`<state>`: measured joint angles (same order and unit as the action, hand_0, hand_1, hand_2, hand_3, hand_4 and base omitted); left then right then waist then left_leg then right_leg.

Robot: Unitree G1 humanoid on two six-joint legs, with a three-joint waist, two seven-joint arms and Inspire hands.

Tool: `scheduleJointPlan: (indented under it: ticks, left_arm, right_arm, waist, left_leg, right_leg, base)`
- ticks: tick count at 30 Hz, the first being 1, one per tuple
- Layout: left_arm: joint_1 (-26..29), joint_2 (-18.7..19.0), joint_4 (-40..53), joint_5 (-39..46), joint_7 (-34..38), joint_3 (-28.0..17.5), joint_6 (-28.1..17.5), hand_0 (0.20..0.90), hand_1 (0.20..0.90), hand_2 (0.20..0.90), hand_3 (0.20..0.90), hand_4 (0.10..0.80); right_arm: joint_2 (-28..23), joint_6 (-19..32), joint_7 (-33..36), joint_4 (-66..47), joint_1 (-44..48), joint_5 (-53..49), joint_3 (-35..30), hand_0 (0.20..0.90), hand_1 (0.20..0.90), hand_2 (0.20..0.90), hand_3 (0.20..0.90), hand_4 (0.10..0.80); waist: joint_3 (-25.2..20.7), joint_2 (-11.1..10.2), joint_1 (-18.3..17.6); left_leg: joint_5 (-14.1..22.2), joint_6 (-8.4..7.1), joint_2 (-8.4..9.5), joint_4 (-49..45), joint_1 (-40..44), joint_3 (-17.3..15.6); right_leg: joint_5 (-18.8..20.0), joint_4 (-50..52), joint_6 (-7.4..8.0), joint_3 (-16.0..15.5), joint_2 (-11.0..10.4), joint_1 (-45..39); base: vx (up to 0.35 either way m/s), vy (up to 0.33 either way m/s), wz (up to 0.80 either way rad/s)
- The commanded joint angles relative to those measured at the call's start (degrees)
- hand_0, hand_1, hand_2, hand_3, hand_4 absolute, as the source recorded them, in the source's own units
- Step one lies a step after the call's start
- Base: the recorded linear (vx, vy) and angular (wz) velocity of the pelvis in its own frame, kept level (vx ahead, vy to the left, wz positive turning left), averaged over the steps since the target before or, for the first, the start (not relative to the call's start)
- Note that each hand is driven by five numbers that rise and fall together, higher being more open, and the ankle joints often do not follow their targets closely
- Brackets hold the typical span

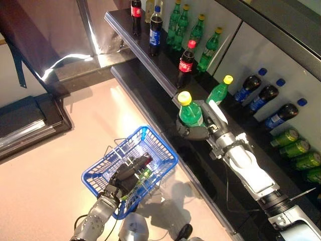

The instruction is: Pick up the drink and place into the basket.

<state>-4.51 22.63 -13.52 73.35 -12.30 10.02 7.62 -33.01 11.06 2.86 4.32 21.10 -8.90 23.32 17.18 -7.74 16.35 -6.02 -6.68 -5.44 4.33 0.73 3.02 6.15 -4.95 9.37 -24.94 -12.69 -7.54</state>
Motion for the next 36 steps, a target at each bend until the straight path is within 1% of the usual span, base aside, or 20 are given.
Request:
scheduleJointPlan:
  ticks: [1,15,23,28,36]
  left_arm:
    - [10.75,-1.06,21.6,3.66,-18.05,2.4,-5.2,0.3,0.3,0.3,0.2,0.1]
    - [13.2,0.37,32.22,2.34,-20.25,3.81,-4.1,0.3,0.3,0.3,0.2,0.1]
    - [14.43,0.35,35.0,1.83,-22.22,4.92,-3.53,0.3,0.3,0.3,0.2,0.1]
    - [15.0,0.58,37.44,0.14,-23.51,5.95,-3.68,0.3,0.3,0.3,0.2,0.1]
    - [16.32,0.64,39.69,-0.04,-23.93,7.05,-3.3,0.3,0.3,0.3,0.2,0.1]
  right_arm:
    - [-1.26,8.6,4.07,-6.22,5.88,-1.02,1.3,0.3,0.3,0.3,0.2,0.1]
    - [-0.19,7.93,2.55,-10.11,6.57,-1.12,4.9,0.3,0.3,0.3,0.2,0.1]
    - [0.45,6.11,1.42,-10.17,6.82,-0.5,7.54,0.3,0.3,0.3,0.2,0.1]
    - [0.99,6.09,1.41,-9.18,6.33,0.13,9.4,0.3,0.3,0.3,0.2,0.1]
    - [1.62,6.02,0.98,-10.3,6.51,0.42,10.94,0.3,0.3,0.3,0.2,0.1]
  waist:
    - [-11.6,2.07,0.13]
    - [-12.05,2.54,0.52]
    - [-12.56,2.88,0.51]
    - [-12.47,3.15,0.5]
    - [-12.63,3.38,0.23]
  left_leg:
    - [2.89,3.17,4.32,0.67,1.0,-0.43]
    - [2.5,2.73,4.58,0.67,0.43,0.64]
    - [2.24,2.6,4.77,0.67,0.11,1.12]
    - [2.16,2.66,4.83,0.67,0.17,1.35]
    - [1.99,2.52,4.98,0.67,-0.13,1.42]
  right_leg:
    - [-3.91,0.27,0.61,-1.0,2.71,-4.21]
    - [-4.13,0.09,0.61,-1.33,2.55,-4.26]
    - [-4.16,0.01,0.59,-1.58,2.41,-4.15]
    - [-4.0,-0.05,0.56,-1.65,2.32,-4.08]
    - [-3.87,-0.05,0.74,-1.49,2.21,-3.73]
  base:
    - [0.0,0.0,0.0]
    - [0.0,0.0,0.0]
    - [0.0,0.0,0.0]
    - [0.0,0.0,0.0]
    - [0.0,0.0,0.0]
